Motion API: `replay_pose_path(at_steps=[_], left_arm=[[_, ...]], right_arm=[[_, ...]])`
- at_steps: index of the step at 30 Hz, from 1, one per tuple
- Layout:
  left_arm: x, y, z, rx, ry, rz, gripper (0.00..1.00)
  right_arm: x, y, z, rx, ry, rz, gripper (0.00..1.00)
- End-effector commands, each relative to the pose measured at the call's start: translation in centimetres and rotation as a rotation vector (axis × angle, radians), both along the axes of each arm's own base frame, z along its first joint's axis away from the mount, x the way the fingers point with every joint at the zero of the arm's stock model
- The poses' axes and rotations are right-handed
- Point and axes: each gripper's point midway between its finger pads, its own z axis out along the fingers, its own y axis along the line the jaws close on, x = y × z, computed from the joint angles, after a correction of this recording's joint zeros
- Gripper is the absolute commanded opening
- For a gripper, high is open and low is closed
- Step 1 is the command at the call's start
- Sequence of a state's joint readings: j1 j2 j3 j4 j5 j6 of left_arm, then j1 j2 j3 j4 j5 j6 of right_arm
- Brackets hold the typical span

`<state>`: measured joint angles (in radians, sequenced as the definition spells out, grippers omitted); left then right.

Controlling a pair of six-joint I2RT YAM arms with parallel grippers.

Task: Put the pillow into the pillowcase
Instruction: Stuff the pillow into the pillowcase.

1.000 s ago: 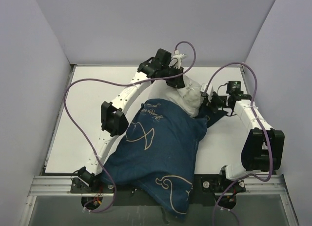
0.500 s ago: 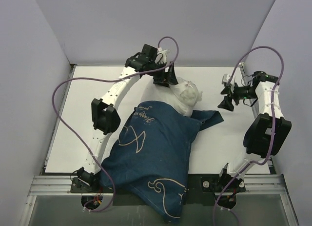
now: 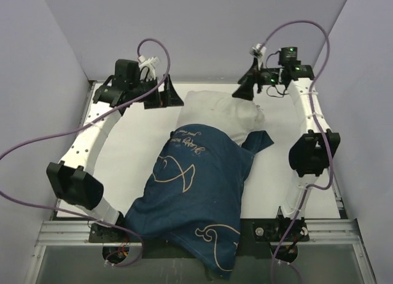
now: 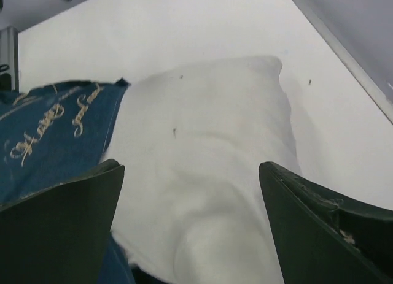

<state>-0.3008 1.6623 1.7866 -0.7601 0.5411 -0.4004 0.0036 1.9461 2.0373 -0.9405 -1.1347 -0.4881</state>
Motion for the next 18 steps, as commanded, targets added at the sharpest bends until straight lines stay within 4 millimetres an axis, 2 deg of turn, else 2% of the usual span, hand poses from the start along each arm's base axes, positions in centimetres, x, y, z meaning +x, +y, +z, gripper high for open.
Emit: replay_pose_path(at_steps=[1,3,5,7,9,10,11,12,13,14,15,17,18], left_arm=[[-2.8,2.3,-5.7,0.039,0.119,0.035,0.98],[-4.7,2.1,-8.2,0.031,0.217,0.027,0.98],[-6.3,1.5,-9.8,0.030,0.283,0.000,0.98],[-7.7,1.0,-11.7,0.037,0.353,-0.026,0.98],[-8.6,0.8,-13.8,0.055,0.435,-0.045,0.97],[-8.9,0.5,-14.7,0.058,0.473,-0.062,0.93],[-8.9,0.2,-15.6,0.057,0.501,-0.078,0.87],[-8.7,-0.3,-16.0,0.040,0.520,-0.101,0.77],[-8.1,-0.8,-16.4,0.019,0.530,-0.120,0.61],[-7.0,-1.1,-17.0,0.011,0.541,-0.123,0.39],[-5.6,-1.2,-16.6,0.002,0.519,-0.121,0.25],[-1.3,-1.4,-15.1,0.000,0.438,-0.098,0.10],[1.2,-1.5,-14.9,0.015,0.399,-0.080,0.07]], right_arm=[[6.6,3.2,1.0,0.040,0.030,-0.123,0.98],[8.3,4.1,-1.7,0.014,0.090,-0.130,0.98],[8.9,4.8,-4.0,-0.005,0.139,-0.122,0.98],[8.3,5.4,-6.5,-0.035,0.182,-0.100,0.98],[6.8,5.9,-8.4,-0.057,0.245,-0.067,0.99],[5.9,5.9,-9.2,-0.062,0.284,-0.051,0.99],[5.0,5.9,-9.7,-0.065,0.316,-0.035,0.96],[3.9,5.9,-10.0,-0.063,0.347,-0.015,0.90],[2.9,5.9,-9.9,-0.056,0.366,0.007,0.81],[2.0,5.8,-9.8,-0.052,0.376,0.033,0.69],[1.1,5.8,-9.3,-0.038,0.390,0.051,0.54],[-0.5,5.4,-7.5,0.002,0.391,0.086,0.21],[-1.1,5.2,-6.4,0.029,0.386,0.100,0.09]])
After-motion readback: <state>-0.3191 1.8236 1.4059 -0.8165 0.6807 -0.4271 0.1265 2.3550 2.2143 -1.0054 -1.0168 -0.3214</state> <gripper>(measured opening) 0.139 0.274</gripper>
